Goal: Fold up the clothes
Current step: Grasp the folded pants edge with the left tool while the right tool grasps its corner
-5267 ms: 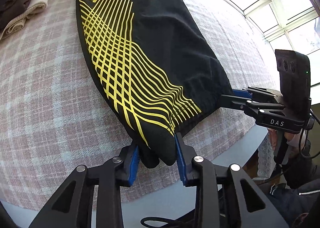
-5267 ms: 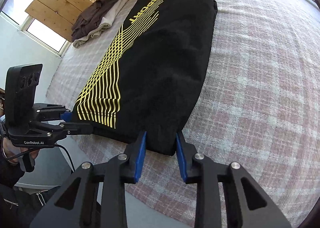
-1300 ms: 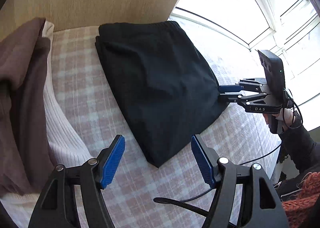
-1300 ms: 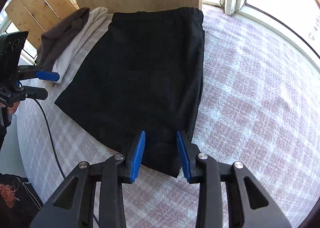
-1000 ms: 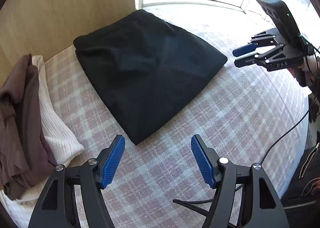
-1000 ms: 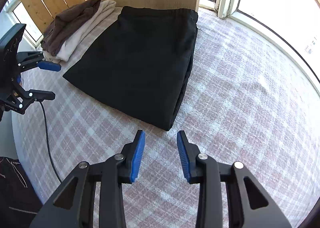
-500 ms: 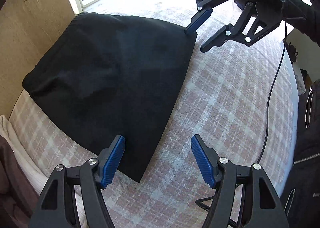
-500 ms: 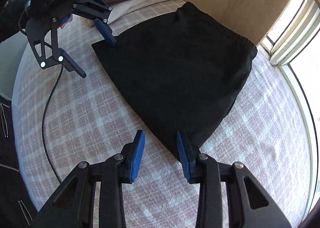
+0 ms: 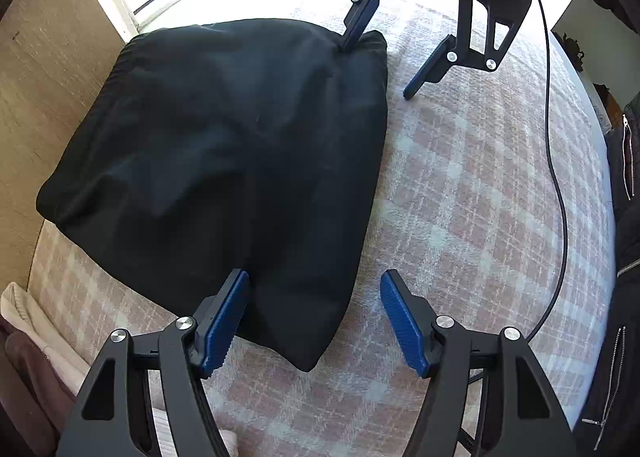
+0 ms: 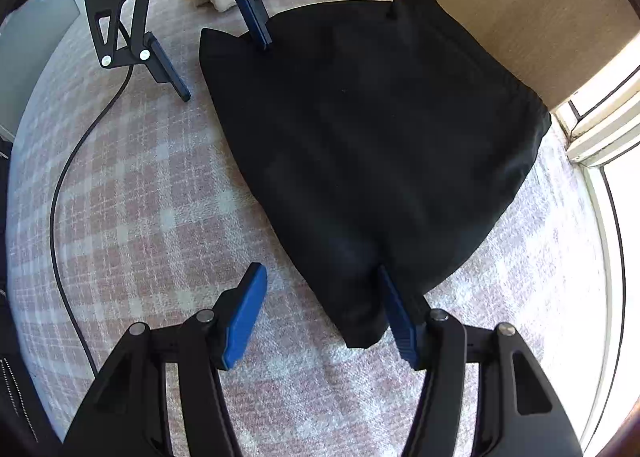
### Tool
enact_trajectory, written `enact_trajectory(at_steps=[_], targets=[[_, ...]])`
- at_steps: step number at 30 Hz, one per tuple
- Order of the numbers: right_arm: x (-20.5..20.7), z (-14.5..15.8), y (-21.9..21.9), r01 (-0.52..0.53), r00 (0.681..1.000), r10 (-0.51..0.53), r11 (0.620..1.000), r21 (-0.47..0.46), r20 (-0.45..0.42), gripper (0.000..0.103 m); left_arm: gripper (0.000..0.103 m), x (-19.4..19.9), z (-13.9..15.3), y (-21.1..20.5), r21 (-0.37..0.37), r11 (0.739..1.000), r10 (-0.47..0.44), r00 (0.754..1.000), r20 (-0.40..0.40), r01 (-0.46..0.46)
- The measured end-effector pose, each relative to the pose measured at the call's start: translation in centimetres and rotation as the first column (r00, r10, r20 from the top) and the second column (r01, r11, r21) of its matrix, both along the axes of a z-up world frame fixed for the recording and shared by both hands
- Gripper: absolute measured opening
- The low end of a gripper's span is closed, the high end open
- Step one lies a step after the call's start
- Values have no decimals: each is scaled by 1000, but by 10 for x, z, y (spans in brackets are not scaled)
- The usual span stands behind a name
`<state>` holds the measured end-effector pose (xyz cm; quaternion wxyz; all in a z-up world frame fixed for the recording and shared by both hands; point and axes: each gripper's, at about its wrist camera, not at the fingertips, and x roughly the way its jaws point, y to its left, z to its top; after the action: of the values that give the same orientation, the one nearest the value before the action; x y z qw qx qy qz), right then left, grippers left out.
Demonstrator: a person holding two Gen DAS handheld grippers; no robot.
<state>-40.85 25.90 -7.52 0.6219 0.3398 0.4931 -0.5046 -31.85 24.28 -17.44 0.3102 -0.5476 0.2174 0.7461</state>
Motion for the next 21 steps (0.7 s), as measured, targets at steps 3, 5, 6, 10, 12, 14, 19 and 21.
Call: enact_trajectory(at_steps=[3, 5, 6, 10, 12, 14, 19, 21], targets=[[-3, 0, -4, 16, 1000, -16, 1000, 5, 7, 55, 32, -7, 4, -6, -16, 999, 46, 999, -7, -46], [-7, 2, -7, 44, 999, -44, 999, 6, -1, 42, 29, -13, 6, -10, 4, 996, 86, 996, 19, -86], [-12, 3, -9, 66, 998, -66, 998, 7, 1, 33, 25, -15, 6, -11, 9, 995, 99, 995, 26, -99], [-27, 8, -14, 139, 988, -140, 990, 10, 66, 17, 20, -15, 8, -9, 19, 994, 109, 993, 40, -109], [-30, 10, -15, 174, 980, -174, 985, 2, 98, 14, 11, -15, 10, -9, 41, 991, 124, 991, 54, -126], [-32, 14, -15, 201, 972, -200, 980, 4, 122, 13, 8, -13, 13, -10, 64, 985, 155, 986, 59, -159], [-34, 48, -1, 265, 955, -249, 960, -85, 163, 12, 6, -6, 43, -19, 146, 958, 247, 969, 18, -247], [-36, 65, -2, 304, 940, -277, 944, -125, 199, 12, 6, -3, 62, -25, 190, 940, 290, 957, -12, -283]])
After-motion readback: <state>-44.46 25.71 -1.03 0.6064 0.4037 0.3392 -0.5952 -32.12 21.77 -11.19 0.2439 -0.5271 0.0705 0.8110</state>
